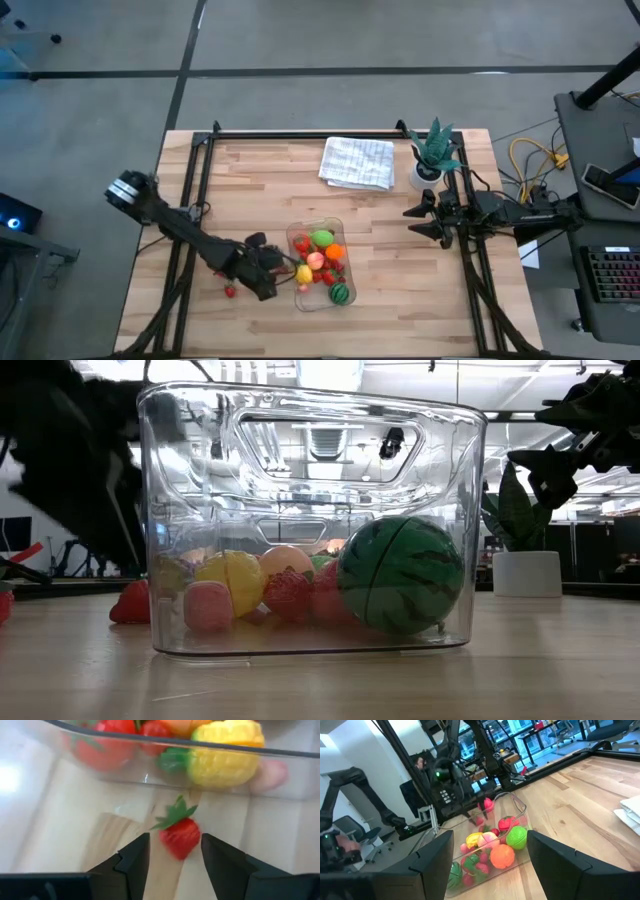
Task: Pick and placing Produce into tupperware
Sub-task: Put the red strawberry into the transparent bin
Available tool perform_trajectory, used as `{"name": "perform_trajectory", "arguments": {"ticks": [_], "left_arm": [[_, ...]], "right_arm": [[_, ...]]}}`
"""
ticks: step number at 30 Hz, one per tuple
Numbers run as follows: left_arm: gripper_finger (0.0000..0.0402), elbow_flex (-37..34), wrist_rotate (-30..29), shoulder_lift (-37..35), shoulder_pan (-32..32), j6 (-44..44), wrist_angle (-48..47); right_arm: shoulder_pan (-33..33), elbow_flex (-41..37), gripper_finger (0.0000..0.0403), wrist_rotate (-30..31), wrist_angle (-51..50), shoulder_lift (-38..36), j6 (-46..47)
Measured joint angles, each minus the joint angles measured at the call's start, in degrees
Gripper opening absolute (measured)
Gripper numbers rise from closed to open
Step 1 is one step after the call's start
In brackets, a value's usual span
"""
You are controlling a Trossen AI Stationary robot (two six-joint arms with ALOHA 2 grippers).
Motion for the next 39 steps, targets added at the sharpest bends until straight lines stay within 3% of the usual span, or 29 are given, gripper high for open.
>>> {"name": "perform_trajectory", "arguments": {"ticks": [4,8,12,16,19,28,39], "left_arm": [[0.0163,0.3,-1.7,-7.7,0.1,4.3,-5.6],[0.0163,0.5,-4.1,-15.1,1.2,13.5,-5.2],[0.0163,-1.3,-2.5,-17.6,2.5,15.4,-5.2],[0.0163,-3.5,3.4,-14.6,2.5,10.3,-4.8],[0.0163,-3.5,3.7,-10.9,2.1,5.8,-3.1],[0.0163,-3.4,7.8,-0.6,2.0,4.6,4.4],[0.0164,-2.9,6.4,0.4,2.3,3.9,5.6]], "right_arm": [[0.0,0.0,0.0242,0.0,0.0,0.0,0.0],[0.0,0.0,0.0242,0.0,0.0,0.0,0.0],[0.0,0.0,0.0242,0.0,0.0,0.0,0.0],[0.0,0.0,0.0242,0.0,0.0,0.0,0.0],[0.0,0.0,0.0242,0.0,0.0,0.0,0.0],[0.0,0.0,0.0242,0.0,0.0,0.0,0.0],[0.0,0.0,0.0242,0.0,0.0,0.0,0.0]]}}
